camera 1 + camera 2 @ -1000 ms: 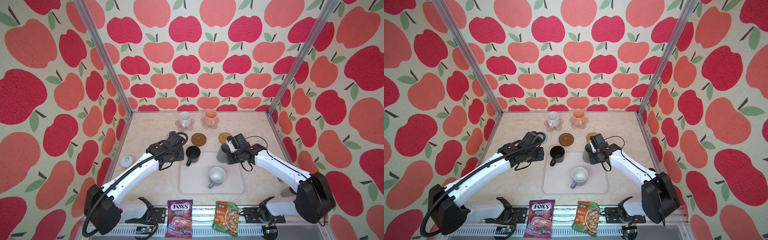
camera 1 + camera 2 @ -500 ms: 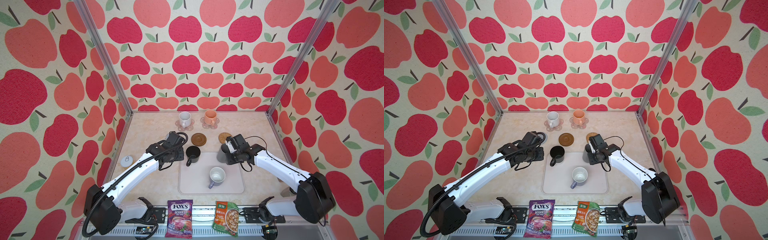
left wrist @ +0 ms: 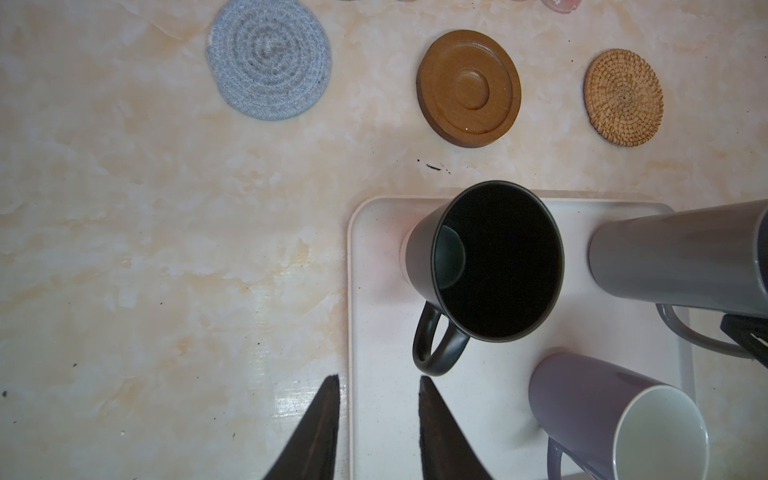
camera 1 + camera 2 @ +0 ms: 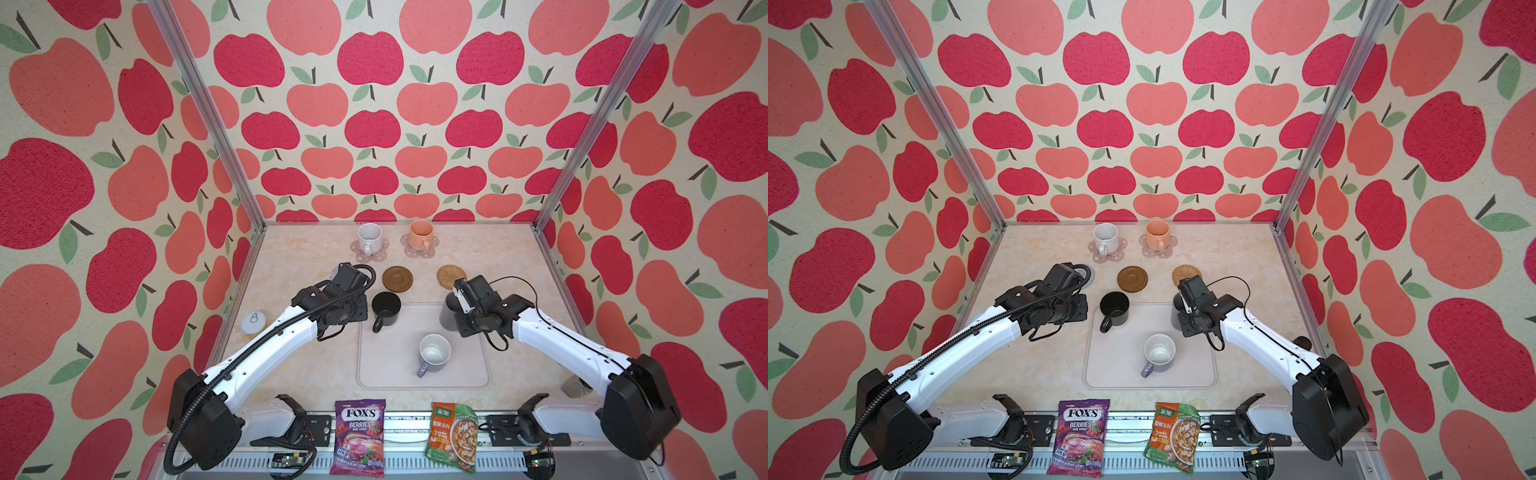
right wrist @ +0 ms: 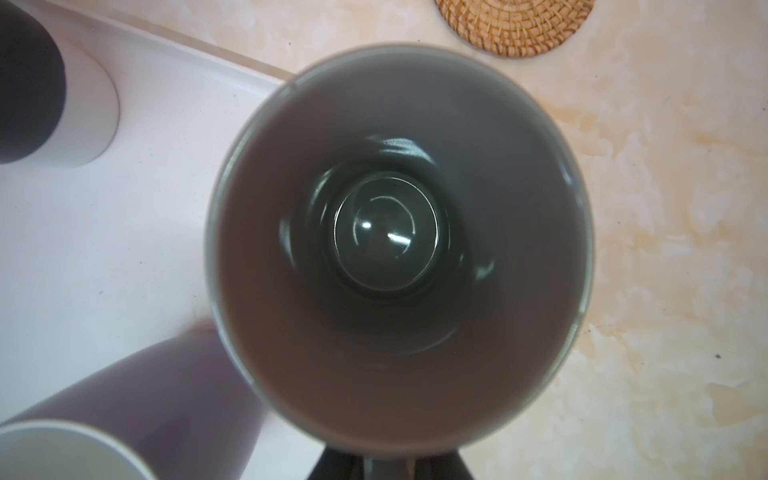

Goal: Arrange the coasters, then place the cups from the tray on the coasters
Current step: 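Carry the grey mug with right gripper toward the woven rattan coaster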

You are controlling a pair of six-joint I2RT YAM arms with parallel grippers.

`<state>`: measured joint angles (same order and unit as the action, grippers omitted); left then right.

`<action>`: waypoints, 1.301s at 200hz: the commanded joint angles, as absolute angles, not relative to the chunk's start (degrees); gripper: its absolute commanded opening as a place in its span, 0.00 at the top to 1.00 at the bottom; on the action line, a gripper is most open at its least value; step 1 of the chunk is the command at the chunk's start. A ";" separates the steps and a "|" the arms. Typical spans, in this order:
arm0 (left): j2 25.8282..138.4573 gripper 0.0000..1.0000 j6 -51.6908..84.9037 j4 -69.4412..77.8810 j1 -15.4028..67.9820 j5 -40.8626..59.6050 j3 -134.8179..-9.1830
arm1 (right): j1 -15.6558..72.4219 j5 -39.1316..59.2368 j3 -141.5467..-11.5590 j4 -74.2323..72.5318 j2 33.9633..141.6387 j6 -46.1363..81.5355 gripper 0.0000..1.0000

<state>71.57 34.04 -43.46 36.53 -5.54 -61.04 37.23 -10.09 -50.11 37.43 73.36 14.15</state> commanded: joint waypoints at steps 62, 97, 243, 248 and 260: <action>70.98 0.65 34.50 -43.79 36.82 -6.15 -60.08 | 36.56 -13.90 -54.09 37.77 68.76 10.32 1.00; 70.63 0.65 34.38 -43.86 36.77 -6.81 -59.77 | 34.84 -13.53 -56.84 37.55 70.37 9.15 1.00; 69.13 0.65 30.91 -42.51 30.41 -2.82 -60.12 | 29.53 -14.58 -64.99 32.19 78.81 10.45 1.00; 69.22 0.65 30.81 -42.37 29.92 -2.46 -60.25 | 29.38 -14.72 -65.16 31.94 79.11 10.46 1.00; 69.81 0.65 30.30 -42.49 29.07 -2.06 -60.96 | 28.91 -14.79 -65.47 31.24 79.90 10.47 1.00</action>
